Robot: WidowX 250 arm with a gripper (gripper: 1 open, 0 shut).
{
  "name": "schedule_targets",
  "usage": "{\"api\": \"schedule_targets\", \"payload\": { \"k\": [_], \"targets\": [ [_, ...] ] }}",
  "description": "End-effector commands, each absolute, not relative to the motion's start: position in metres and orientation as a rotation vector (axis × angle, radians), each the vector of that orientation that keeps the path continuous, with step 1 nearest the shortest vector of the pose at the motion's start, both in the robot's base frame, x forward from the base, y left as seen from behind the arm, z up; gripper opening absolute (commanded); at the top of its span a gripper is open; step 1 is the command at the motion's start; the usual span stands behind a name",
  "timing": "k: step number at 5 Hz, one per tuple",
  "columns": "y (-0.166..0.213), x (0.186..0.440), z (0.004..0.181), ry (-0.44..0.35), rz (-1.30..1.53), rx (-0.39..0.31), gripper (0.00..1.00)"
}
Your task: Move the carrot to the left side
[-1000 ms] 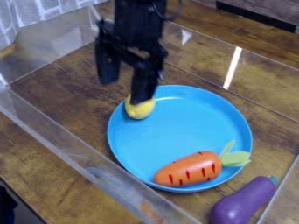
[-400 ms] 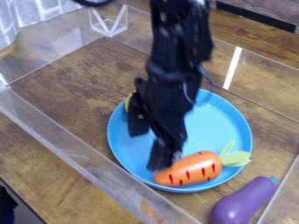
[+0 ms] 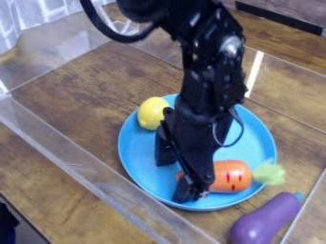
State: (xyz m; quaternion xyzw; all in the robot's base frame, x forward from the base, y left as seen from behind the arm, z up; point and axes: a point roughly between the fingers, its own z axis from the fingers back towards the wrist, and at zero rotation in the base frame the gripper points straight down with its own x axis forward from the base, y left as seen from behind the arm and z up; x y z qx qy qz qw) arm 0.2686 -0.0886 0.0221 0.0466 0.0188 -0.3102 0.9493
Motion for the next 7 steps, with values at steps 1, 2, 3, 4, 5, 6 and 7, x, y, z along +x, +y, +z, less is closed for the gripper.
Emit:
{"api": "schedule_targets", "payload": {
  "k": [1, 2, 3, 4, 5, 6, 7],
  "targets": [
    [-0.1, 0.27, 0.025, 0.001, -0.662, 0.093, 1.0],
    [-0.102, 0.271, 0.022, -0.012, -0.665, 0.085, 1.0],
    [-0.104, 0.272, 0.02, -0.025, -0.667, 0.076, 1.0],
    [-0.107, 0.273, 0.02, -0.039, -0.67, 0.069, 1.0],
    [-0.108, 0.274, 0.02, -0.052, -0.674, 0.062, 1.0],
    [-0.11, 0.276, 0.019, -0.064, -0.678, 0.057, 1.0],
    [-0.111, 0.277, 0.019, -0.076, -0.68, 0.052, 1.0]
  ]
}}
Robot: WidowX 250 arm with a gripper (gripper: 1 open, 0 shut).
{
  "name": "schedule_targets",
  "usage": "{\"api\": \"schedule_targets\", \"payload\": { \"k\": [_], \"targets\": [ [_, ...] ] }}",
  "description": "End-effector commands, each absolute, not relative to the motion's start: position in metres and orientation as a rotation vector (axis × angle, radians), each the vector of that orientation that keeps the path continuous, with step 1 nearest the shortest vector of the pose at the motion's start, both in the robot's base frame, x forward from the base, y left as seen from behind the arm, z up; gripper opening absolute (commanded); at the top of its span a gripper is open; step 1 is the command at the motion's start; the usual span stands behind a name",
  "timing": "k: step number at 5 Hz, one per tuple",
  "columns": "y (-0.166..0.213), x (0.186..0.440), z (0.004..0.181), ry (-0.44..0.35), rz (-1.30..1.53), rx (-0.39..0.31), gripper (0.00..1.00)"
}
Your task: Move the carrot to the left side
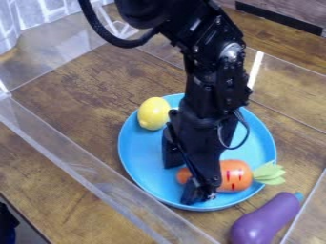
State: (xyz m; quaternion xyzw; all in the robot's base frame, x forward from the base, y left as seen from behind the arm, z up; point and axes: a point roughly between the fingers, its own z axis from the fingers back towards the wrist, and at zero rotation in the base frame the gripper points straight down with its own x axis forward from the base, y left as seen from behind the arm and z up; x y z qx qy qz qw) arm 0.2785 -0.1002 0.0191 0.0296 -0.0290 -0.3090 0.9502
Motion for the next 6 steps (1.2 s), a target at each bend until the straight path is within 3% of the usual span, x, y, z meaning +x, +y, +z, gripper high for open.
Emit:
{"api": "schedule_targets", "payload": {
  "k": [1, 4, 5, 6],
  "targets": [
    [-0.113, 0.279, 0.019, -0.088, -0.682, 0.045, 1.0],
    [-0.117, 0.283, 0.018, -0.1, -0.678, 0.031, 1.0],
    [-0.118, 0.284, 0.018, -0.104, -0.678, 0.027, 0.0],
    [-0.114, 0.288, 0.031, -0.104, -0.672, 0.044, 0.0]
  ]
}}
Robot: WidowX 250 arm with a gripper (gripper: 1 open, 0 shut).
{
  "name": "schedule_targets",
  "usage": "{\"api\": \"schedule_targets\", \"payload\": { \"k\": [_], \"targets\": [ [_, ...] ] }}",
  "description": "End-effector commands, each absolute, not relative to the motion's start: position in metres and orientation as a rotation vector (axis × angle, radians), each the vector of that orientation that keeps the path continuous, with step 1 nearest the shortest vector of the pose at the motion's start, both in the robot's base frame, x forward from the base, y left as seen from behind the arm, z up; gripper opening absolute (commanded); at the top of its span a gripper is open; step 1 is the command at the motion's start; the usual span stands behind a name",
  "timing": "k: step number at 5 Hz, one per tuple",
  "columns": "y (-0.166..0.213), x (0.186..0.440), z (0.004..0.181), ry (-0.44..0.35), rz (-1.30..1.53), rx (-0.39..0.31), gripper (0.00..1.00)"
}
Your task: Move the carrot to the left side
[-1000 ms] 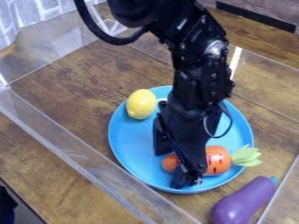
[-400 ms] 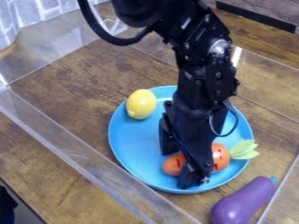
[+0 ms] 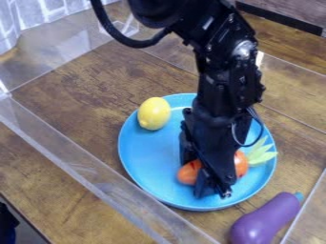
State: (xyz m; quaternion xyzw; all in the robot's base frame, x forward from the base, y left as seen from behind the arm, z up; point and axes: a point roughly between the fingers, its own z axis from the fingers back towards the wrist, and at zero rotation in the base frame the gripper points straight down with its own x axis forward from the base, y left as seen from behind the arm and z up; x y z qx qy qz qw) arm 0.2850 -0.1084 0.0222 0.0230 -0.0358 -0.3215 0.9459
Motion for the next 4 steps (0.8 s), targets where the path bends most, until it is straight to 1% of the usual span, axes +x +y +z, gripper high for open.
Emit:
{"api": "schedule_targets", "payload": {
  "k": [1, 2, 3, 4],
  "targets": [
    [-0.109, 0.292, 0.047, -0.107, -0.66, 0.065, 0.0],
    [-0.105, 0.296, 0.063, -0.107, -0.649, 0.084, 0.0],
    [-0.097, 0.304, 0.086, -0.103, -0.622, 0.117, 0.0],
    [-0.077, 0.317, 0.118, -0.103, -0.545, 0.163, 0.0]
  ]
}}
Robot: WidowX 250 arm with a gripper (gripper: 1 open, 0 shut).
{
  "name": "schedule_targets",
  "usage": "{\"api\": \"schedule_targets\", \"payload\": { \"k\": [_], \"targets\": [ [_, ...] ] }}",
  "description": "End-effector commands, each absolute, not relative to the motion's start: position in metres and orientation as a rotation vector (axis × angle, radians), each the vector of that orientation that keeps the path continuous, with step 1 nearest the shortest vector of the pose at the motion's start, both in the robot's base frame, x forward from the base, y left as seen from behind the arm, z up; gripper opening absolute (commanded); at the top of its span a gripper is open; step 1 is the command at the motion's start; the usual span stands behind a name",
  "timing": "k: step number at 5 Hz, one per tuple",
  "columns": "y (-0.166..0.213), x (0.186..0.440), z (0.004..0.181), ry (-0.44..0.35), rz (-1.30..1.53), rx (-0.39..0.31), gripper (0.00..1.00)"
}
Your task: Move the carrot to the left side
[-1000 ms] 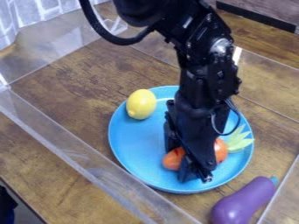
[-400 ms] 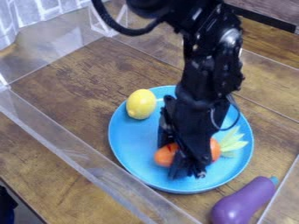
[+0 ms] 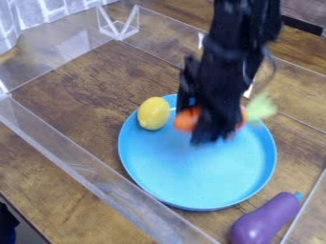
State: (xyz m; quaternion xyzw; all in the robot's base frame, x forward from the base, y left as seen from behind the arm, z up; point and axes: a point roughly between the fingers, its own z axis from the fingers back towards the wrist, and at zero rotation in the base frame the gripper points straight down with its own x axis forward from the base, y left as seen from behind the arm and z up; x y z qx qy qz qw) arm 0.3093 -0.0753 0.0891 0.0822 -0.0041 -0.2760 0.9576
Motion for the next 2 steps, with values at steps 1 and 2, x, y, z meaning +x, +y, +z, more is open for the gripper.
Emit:
{"api": "schedule_targets", "payload": {
  "k": [1, 2],
  "targets": [
    [-0.054, 0.324, 0.154, -0.132, -0.469, 0.211, 0.0],
    [-0.018, 0.329, 0.159, -0.147, -0.391, 0.249, 0.0]
  ]
}}
